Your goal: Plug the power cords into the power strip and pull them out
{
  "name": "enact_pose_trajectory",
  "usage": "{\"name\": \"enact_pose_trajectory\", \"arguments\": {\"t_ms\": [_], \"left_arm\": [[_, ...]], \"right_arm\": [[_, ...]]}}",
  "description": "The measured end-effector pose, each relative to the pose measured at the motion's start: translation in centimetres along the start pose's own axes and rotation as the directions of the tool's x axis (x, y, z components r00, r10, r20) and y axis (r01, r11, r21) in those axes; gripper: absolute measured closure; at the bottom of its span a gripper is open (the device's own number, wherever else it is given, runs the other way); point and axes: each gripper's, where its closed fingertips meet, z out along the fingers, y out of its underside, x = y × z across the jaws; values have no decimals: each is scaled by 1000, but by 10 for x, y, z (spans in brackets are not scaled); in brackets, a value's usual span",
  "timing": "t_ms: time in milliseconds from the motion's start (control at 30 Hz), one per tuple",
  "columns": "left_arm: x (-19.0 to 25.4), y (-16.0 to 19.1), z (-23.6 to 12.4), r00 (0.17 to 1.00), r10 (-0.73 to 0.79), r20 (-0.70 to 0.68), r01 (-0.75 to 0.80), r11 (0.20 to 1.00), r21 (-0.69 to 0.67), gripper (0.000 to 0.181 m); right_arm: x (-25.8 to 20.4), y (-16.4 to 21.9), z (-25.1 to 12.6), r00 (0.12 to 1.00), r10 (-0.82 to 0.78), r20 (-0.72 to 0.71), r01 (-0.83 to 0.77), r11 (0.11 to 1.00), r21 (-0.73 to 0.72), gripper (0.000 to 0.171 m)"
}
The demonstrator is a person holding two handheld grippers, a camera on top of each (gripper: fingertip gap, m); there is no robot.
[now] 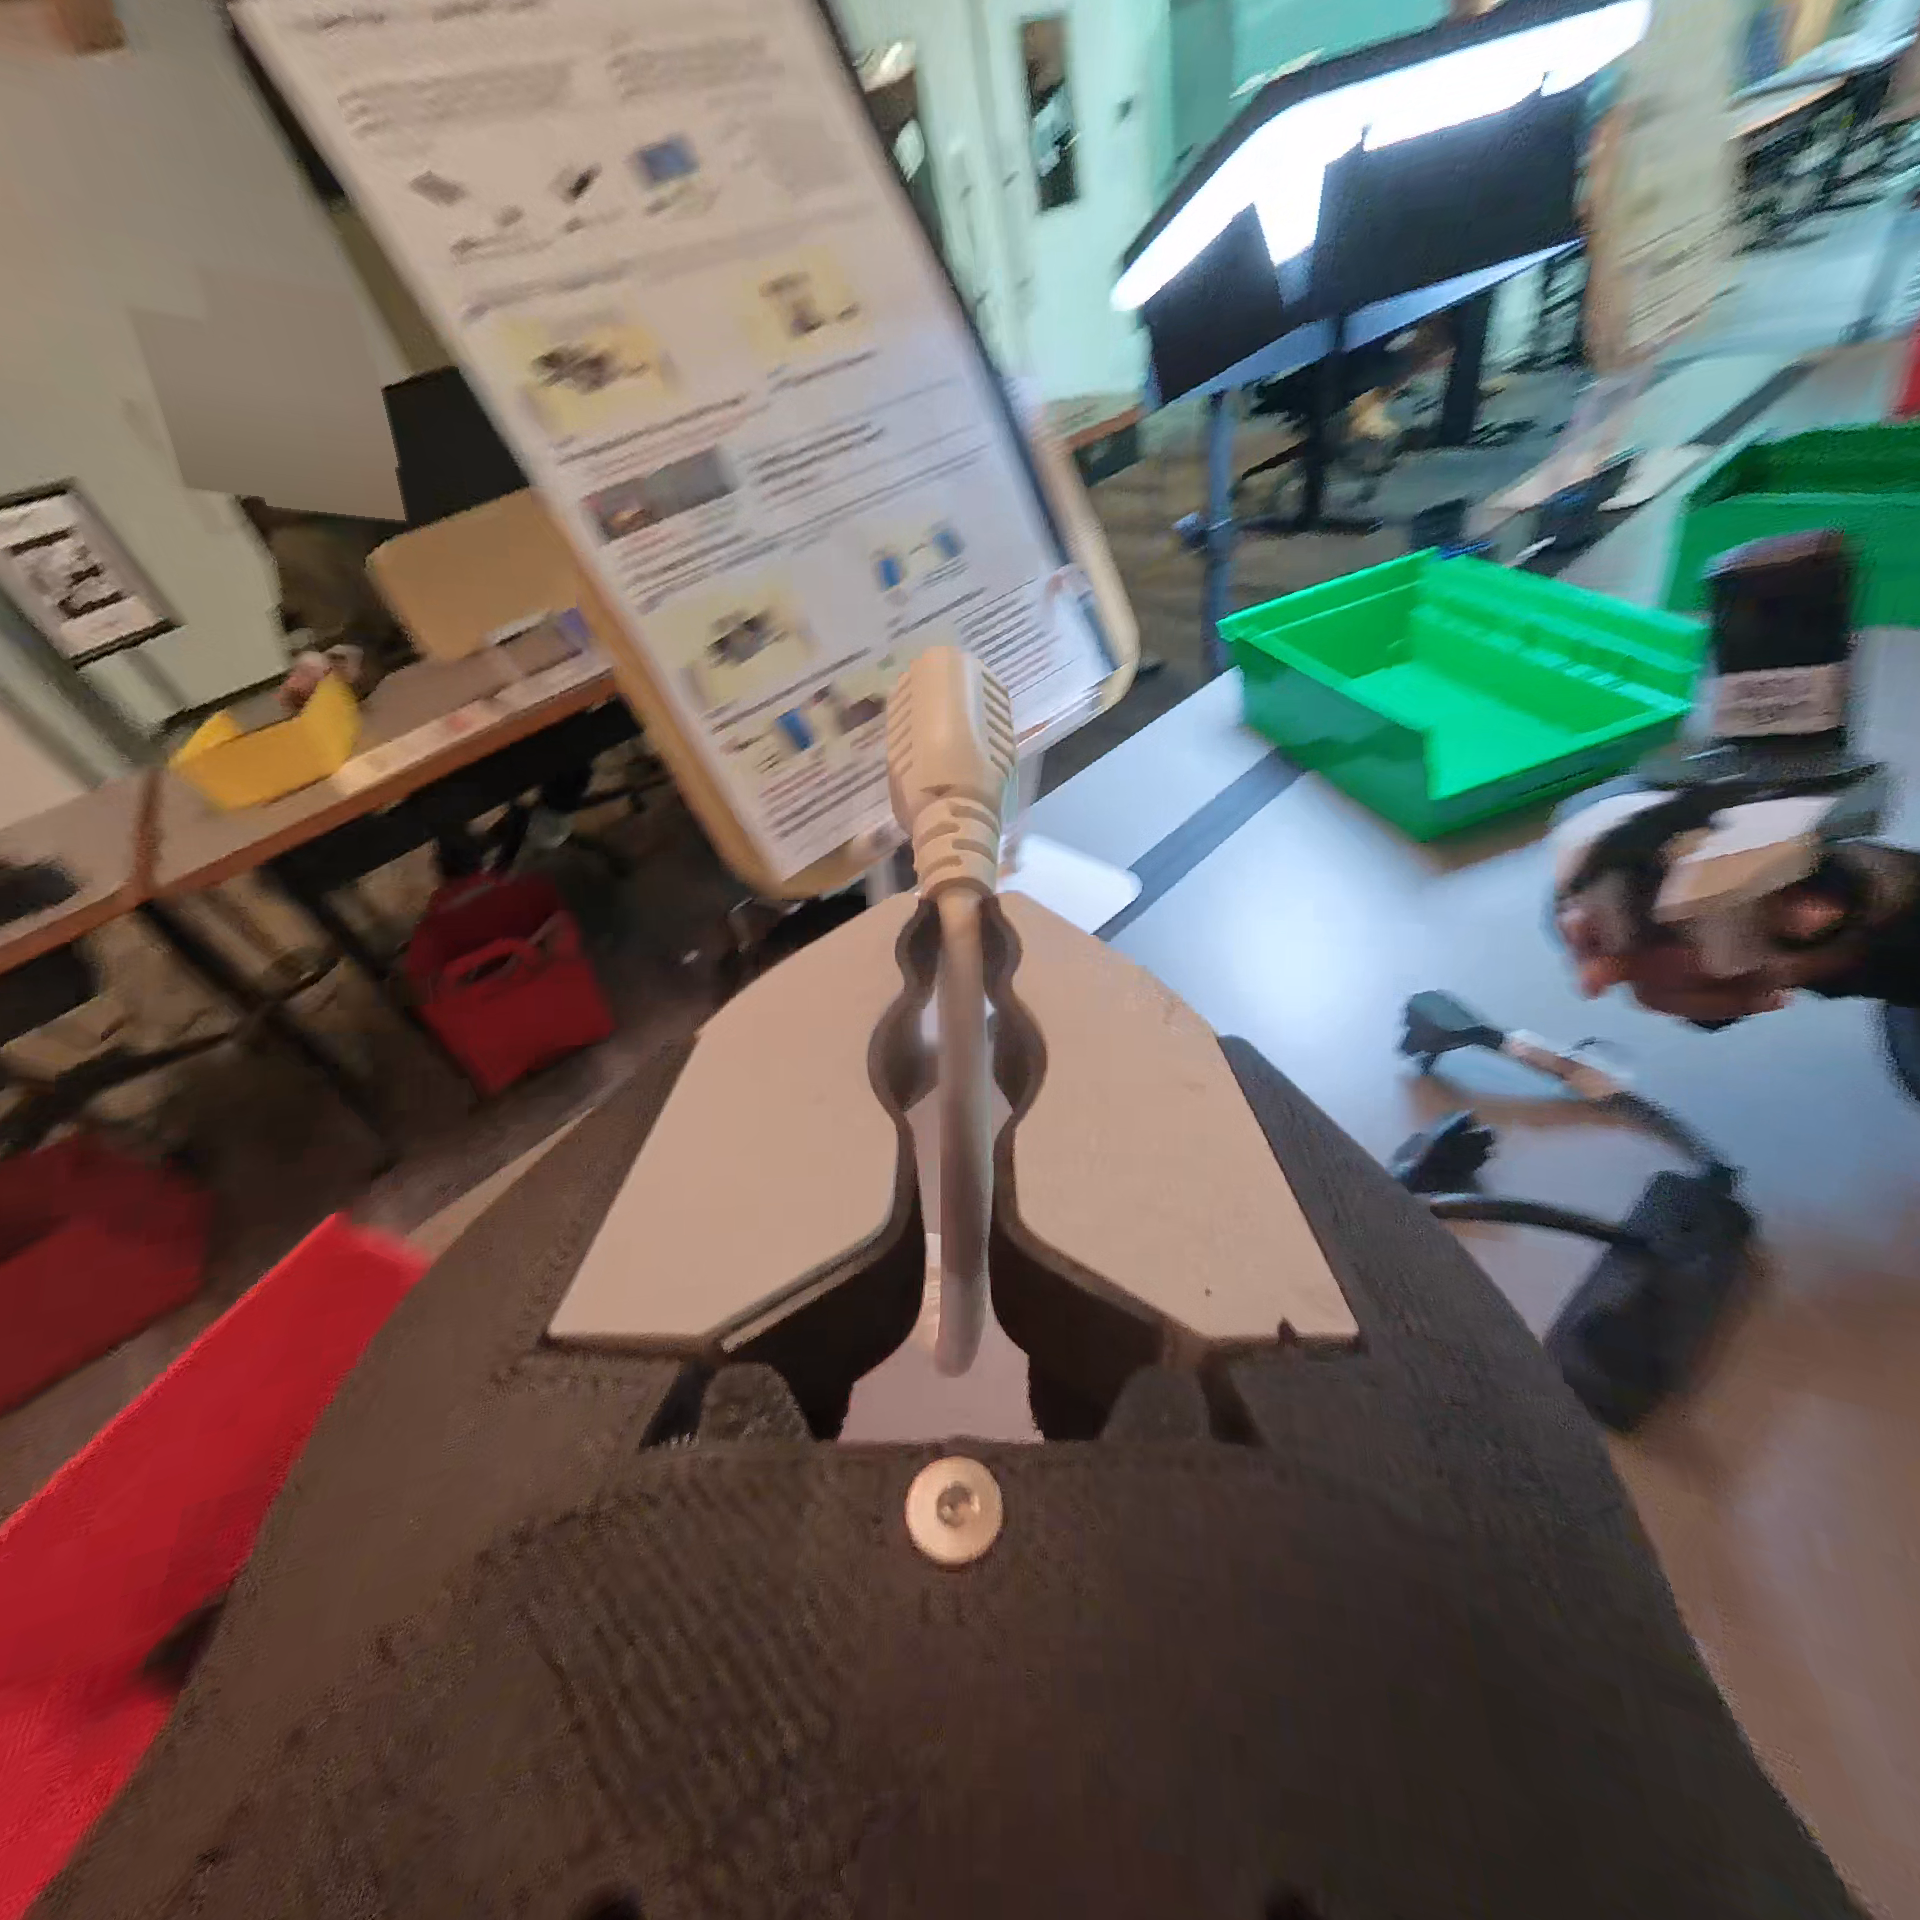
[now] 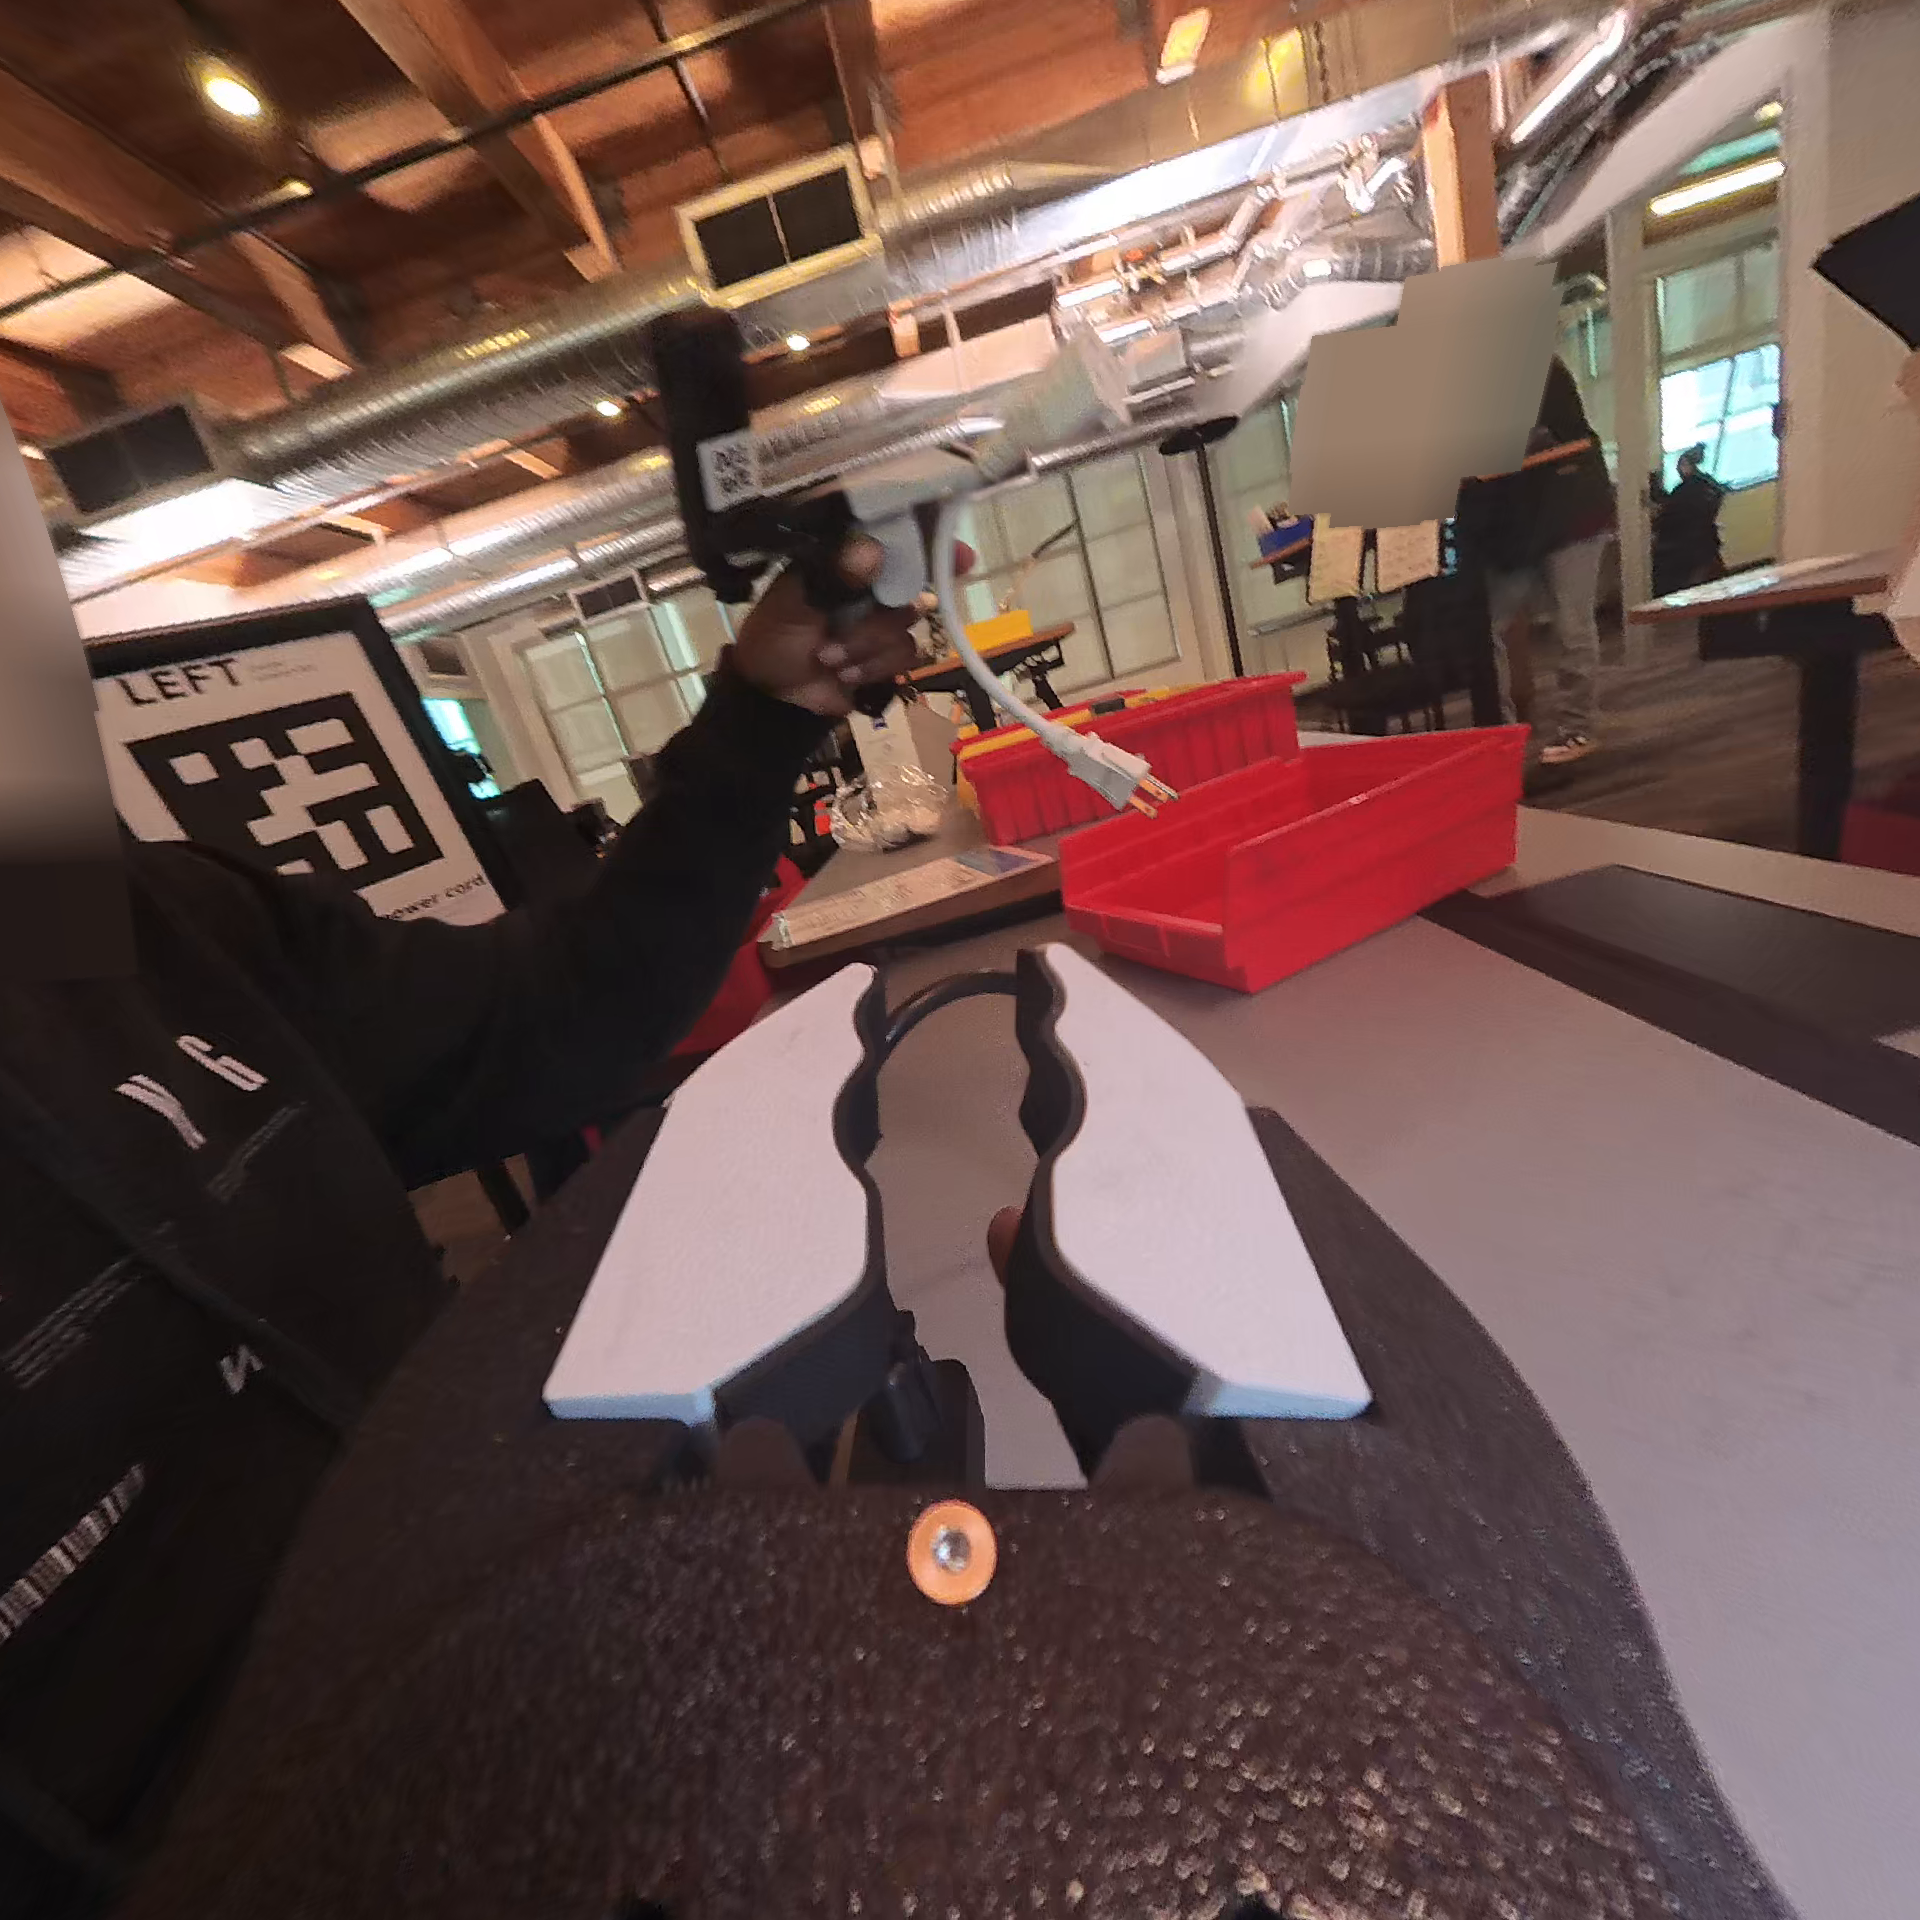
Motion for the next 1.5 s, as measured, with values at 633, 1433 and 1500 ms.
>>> {"name": "enact_pose_trajectory", "arguments": {"t_ms": [633,1433,1500], "left_arm": [[238,28,92,726,-97,-681,128,992,-5,173],[254,42,99,715,-128,-688,114,991,-67,173],[241,36,96,687,-204,-698,199,976,-89,173]], "right_arm": [[-35,-45,-2,994,-112,12,109,987,120,153],[-32,-100,-37,991,-109,-82,129,944,304,151],[-17,-87,-40,986,-111,-126,135,970,203,151]]}}
